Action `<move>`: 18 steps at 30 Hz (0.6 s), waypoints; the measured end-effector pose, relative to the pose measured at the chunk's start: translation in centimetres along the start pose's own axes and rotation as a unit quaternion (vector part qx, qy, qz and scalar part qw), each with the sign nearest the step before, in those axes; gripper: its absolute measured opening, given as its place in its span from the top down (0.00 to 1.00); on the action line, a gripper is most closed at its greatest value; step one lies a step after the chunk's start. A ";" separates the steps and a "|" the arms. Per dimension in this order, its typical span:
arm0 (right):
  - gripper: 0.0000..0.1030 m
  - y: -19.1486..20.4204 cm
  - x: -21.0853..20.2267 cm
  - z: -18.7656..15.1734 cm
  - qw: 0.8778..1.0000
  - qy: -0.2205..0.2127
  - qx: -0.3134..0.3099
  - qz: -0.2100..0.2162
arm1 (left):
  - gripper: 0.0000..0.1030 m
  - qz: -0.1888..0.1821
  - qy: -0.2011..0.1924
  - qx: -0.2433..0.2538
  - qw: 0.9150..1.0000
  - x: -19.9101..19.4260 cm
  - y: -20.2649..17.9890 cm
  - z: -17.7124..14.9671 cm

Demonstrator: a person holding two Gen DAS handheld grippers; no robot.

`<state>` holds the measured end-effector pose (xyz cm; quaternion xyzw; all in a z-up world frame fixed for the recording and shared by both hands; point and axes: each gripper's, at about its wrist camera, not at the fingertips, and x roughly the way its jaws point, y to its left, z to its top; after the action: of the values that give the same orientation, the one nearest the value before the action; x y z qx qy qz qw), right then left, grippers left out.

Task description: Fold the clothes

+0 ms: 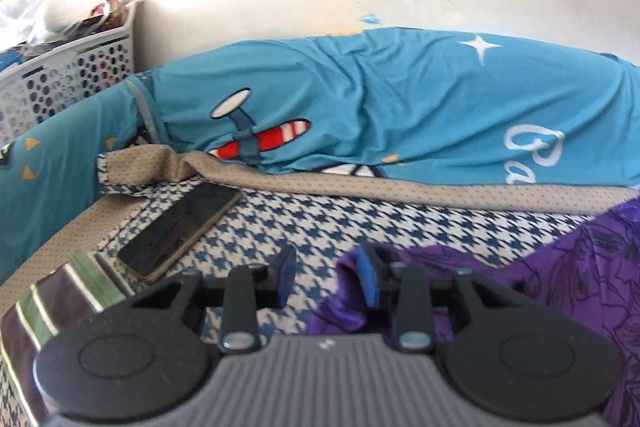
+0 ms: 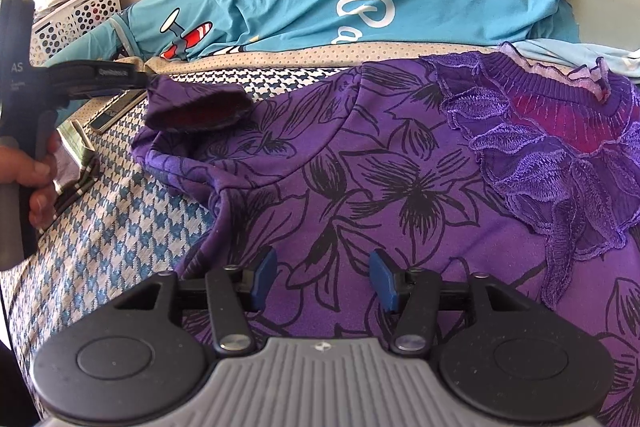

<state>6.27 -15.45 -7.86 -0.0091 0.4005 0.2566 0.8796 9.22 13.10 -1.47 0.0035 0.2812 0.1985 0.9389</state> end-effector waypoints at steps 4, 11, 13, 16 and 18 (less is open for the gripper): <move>0.50 0.0 0.0 0.0 1.000 0.000 -0.002 -0.001 | 0.66 0.054 0.013 -0.081 0.995 0.6 4.2 1.1; 0.45 0.4 0.3 0.0 1.000 -0.001 -0.012 -0.003 | 0.49 0.006 0.042 -0.099 0.994 0.6 5.7 1.3; 0.44 0.5 0.4 0.1 1.000 -0.001 -0.016 -0.004 | 0.48 -0.029 0.062 -0.095 0.993 0.6 4.9 1.0; 0.43 0.6 0.4 0.0 1.000 -0.001 -0.020 -0.004 | 0.36 -0.083 0.083 -0.089 0.989 0.0 3.4 0.4; 0.42 0.6 0.4 0.0 1.000 -0.001 -0.021 -0.004 | 0.24 -0.102 0.082 -0.075 0.989 -0.6 2.2 -0.1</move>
<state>6.24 -14.72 -8.05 -0.0290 0.3940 0.2612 0.8807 7.92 14.94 -0.95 -0.1116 0.3409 0.1217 0.9255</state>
